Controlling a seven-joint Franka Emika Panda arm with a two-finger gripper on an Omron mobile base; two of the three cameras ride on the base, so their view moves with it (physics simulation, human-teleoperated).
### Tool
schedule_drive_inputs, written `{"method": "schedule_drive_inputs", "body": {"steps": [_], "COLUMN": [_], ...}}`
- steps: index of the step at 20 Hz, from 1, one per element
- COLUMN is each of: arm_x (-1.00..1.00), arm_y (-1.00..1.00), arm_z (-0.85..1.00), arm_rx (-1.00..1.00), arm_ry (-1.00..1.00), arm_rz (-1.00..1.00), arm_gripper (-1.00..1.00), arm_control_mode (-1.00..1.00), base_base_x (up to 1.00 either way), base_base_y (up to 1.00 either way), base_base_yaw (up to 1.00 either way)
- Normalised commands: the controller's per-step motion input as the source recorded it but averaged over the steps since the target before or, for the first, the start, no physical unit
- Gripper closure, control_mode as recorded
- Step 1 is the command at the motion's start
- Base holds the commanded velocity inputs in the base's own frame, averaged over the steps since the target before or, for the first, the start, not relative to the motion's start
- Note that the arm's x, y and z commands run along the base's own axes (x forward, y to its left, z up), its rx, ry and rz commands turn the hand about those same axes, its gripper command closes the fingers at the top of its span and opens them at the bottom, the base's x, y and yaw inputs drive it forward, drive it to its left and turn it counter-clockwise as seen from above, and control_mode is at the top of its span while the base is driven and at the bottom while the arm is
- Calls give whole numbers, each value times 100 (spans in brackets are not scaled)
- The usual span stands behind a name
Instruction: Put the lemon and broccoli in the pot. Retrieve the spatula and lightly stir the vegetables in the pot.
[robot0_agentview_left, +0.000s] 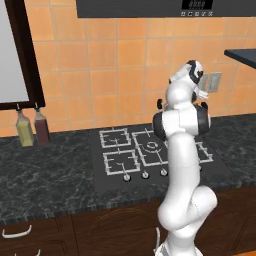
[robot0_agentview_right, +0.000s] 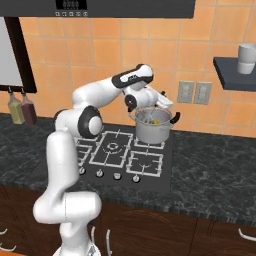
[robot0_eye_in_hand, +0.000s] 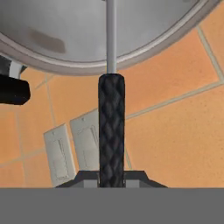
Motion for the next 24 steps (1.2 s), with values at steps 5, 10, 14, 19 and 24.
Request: {"method": "schedule_drive_inputs", "body": {"steps": [5, 10, 14, 19, 24], "arm_x": [-2, 0, -4, -20, -3], "arm_y": [-9, 0, 26, 72, 72], "arm_z": [37, -54, -96, -92, -24], "arm_rx": [-8, -25, -23, -8, 0], "arm_ry": [-43, -36, -17, -6, -4], "arm_rz": [0, 0, -1, -5, -10], "arm_gripper": [100, 100, 100, 100, 100], "arm_control_mode": [-100, -100, -100, -100, -100], "base_base_x": [0, 0, 0, 0, 0], "base_base_y": [0, 0, 0, 0, 0], "base_base_yaw": [0, 0, 0, 0, 0]}}
